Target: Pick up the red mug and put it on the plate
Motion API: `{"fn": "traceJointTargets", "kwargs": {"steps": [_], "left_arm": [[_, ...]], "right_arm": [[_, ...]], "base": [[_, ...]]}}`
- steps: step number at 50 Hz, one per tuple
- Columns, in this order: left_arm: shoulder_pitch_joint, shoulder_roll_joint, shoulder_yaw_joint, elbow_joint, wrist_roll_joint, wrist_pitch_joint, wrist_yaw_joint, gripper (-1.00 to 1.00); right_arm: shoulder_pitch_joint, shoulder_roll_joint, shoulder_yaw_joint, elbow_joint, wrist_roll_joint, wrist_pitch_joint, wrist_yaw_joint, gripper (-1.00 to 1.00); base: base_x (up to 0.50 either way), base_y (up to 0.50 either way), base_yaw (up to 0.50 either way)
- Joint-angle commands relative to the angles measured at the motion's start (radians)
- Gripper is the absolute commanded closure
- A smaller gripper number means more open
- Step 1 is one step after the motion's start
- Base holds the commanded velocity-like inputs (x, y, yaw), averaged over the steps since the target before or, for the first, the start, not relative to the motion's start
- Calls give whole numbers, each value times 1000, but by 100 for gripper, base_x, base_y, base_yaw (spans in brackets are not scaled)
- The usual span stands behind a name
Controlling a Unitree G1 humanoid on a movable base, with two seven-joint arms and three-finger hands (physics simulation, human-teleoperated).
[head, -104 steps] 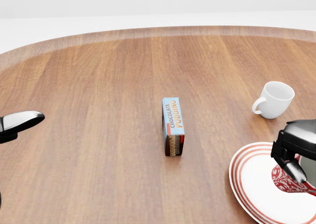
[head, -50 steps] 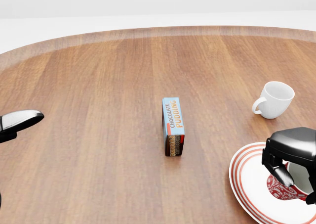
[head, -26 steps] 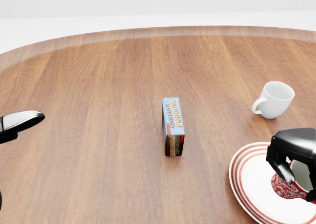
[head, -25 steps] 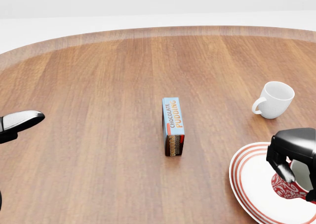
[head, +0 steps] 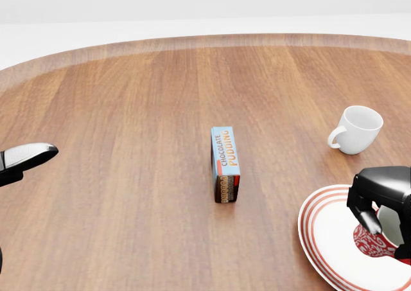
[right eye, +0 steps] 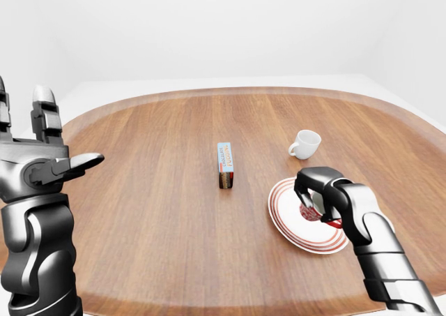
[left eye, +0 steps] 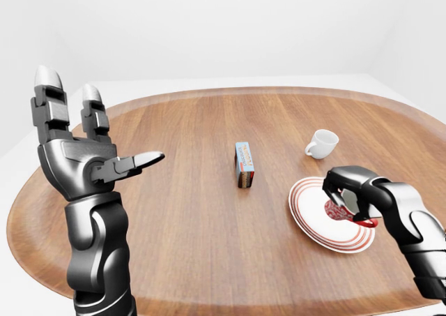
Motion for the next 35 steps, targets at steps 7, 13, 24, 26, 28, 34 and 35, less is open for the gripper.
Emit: {"fn": "traceJointTargets", "kwargs": {"steps": [7, 13, 24, 26, 28, 34, 35], "left_arm": [[-3, 4, 6, 1, -5, 0, 3, -94], [0, 3, 3, 2, -3, 0, 2, -95], [-3, 4, 6, 2, -5, 0, 6, -95], [-3, 4, 4, 1, -5, 0, 6, -95], [-2, 4, 4, 5, -4, 0, 4, -95], [-3, 3, 3, 10, -2, 0, 3, -95], [-2, 2, 2, 9, -2, 0, 3, -95]], "right_arm": [[-31, 56, -31, 49, -65, 0, 0, 100], [-30, 57, -39, 59, -72, 0, 0, 100], [-28, 80, -62, 78, -107, 0, 0, 100], [-35, 90, -69, 89, -118, 0, 0, 100], [-38, 97, -75, 95, -127, 0, 0, 100], [-53, 121, -95, 116, -157, 0, 0, 100], [-55, 128, -101, 119, -164, 0, 0, 100]], "base": [[0, 0, 0], [0, 0, 0], [0, 0, 0], [0, 0, 0], [0, 0, 0], [0, 0, 0], [0, 0, 0]]}}
